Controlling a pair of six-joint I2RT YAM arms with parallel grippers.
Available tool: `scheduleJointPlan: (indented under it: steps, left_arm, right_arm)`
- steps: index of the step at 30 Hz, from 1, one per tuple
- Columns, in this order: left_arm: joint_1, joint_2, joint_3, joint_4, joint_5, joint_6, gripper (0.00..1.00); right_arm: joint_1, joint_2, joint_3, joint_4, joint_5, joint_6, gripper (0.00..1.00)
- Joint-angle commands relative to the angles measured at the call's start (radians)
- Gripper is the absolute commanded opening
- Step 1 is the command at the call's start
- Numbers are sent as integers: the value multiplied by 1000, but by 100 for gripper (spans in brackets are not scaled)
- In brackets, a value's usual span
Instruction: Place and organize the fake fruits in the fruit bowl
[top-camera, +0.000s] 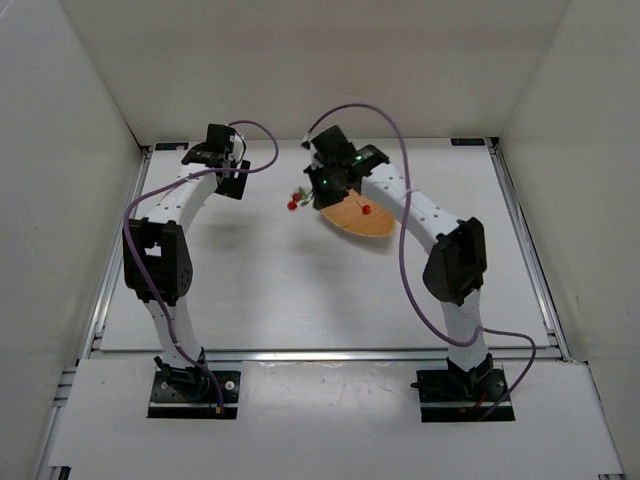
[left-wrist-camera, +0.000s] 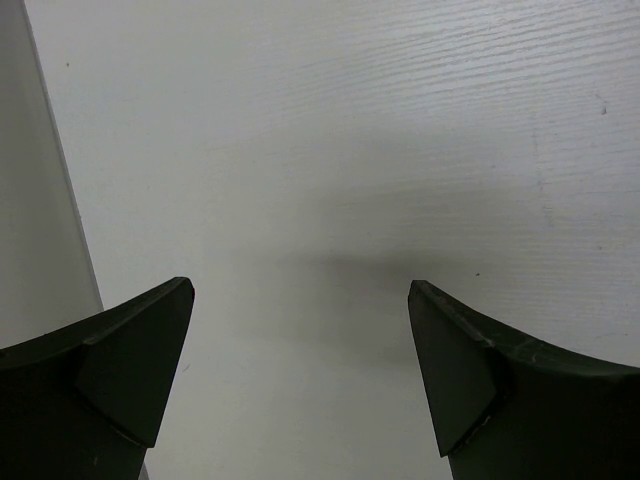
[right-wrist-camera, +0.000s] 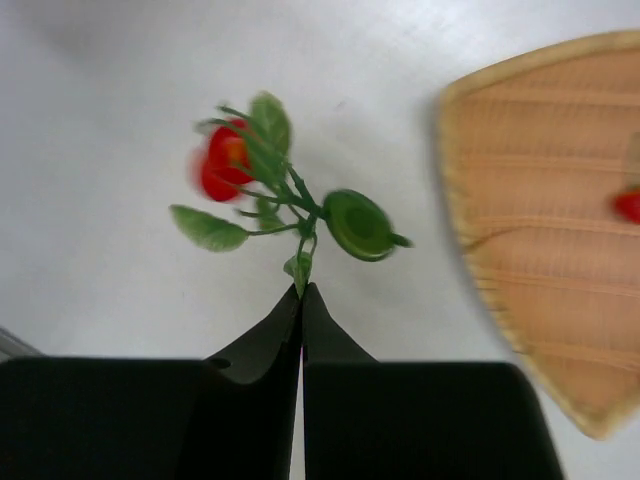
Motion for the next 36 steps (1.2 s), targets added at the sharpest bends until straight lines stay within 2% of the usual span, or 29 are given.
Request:
scheduleJointPlan:
  steps: [1,11,20,23,24,25,26,28,31,36]
  left_arm:
    - [0,-30,25,4,15,-7,99]
    - [0,-30,25,4,6,-7,99]
    - [-9,-30,15,4,6,-7,99]
    - [-9,-30,15,4,6,-7,99]
    - [-9,-30,15,4,6,-7,99]
    - [-9,-30,15,4,6,-7,99]
    - [-9,-30,15,4,6,-7,99]
    - [-9,-30,15,4,6,-7,99]
    - [-9,-30,15,4,6,-7,99]
    - [-9,-40,6,4,-3,3,99]
  right_arm:
    - [-101,-56,35,-5,90,26,0]
    - [-314,49,17,-27,118,36,0]
    - [-354,105,14,-17,97,45,0]
    - [-354,114,5,-17,97,45,16]
    - [-354,114,5,-17,83,45,25]
    - [-354,105,5,-17,83,45,60]
    - [-354,105,5,-17,83,45,74]
    - [-363,79,17,-17,83,54,90]
    - [-374,28,26,-17,83,65,95]
    - [-472,-122,-44,-17,63,102,100]
